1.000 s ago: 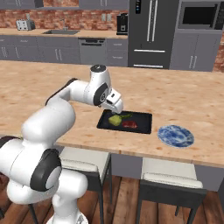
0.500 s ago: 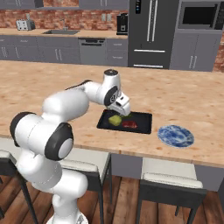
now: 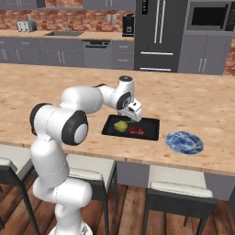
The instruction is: Create a steak meal by picking up the steak and asparagus from the tray and placing them on the plate. Leave the pear on the tray.
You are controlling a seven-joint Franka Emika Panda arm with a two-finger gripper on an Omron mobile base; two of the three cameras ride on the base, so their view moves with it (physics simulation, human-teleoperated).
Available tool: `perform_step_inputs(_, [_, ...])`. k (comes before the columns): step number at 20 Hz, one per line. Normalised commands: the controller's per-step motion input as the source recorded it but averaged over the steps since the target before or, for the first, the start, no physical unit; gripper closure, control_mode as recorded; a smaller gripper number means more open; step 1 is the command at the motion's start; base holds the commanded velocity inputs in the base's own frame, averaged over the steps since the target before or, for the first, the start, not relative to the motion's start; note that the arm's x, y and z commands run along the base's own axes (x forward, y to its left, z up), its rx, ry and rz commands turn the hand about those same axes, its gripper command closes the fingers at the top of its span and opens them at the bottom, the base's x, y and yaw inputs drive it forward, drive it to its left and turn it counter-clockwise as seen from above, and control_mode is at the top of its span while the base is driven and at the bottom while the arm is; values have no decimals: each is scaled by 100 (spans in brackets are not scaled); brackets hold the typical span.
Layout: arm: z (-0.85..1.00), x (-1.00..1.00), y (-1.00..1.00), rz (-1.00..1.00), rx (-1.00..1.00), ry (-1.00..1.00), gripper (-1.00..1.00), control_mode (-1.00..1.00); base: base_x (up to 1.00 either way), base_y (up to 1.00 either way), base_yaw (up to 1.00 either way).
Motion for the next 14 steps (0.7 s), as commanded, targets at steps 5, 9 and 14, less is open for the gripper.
perform_step_inputs(5, [-27,55,0,0,0,5,-100,-100,0,0,0])
perform_step_inputs(9, [-35,52,0,0,0,4,-100,-100,0,0,0])
perform_step_inputs(14, [-37,53,0,0,0,3,-100,-100,0,0,0])
